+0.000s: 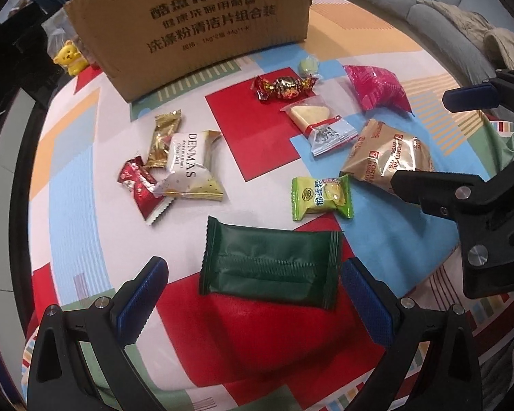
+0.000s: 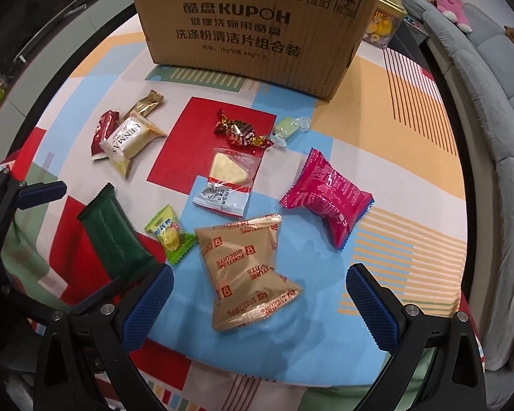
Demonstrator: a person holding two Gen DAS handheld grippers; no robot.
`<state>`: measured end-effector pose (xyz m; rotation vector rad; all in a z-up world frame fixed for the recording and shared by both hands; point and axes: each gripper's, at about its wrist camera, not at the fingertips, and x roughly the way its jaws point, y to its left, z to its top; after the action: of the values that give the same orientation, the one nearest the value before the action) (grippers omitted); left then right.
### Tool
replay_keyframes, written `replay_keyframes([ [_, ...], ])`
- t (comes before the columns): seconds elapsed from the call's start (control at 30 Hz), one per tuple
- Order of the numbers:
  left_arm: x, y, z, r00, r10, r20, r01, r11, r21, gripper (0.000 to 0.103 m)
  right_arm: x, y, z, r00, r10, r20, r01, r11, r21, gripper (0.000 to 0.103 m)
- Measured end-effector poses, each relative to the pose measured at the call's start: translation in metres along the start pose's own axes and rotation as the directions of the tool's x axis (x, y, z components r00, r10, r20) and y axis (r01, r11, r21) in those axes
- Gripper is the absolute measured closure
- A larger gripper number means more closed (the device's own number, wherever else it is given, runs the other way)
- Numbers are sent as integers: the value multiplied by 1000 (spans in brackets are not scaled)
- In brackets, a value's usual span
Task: Organize snacks
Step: 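Move both tools toward the snacks in front of the cardboard box, then grasp the green wafer pack with left tool while right tool grasps the gold biscuit bag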
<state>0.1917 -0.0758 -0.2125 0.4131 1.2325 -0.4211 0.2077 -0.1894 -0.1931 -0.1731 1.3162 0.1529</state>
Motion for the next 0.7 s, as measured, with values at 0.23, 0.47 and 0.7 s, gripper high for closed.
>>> replay_keyframes([
  [0.23,14,-1,0,999,-15,-33,15,1000,1,0,12,0,6,1000,18,-17,-18,1000,-4,1],
  [0.47,21,2,1,998,-38,-44,38,999,-8,1,26,-1,8,999,29,-43,-29,1000,-3,1],
  [0.7,26,4,1,997,-64,-46,64,998,-14,3,43,-6,9,996,45,-73,-45,999,9,7],
])
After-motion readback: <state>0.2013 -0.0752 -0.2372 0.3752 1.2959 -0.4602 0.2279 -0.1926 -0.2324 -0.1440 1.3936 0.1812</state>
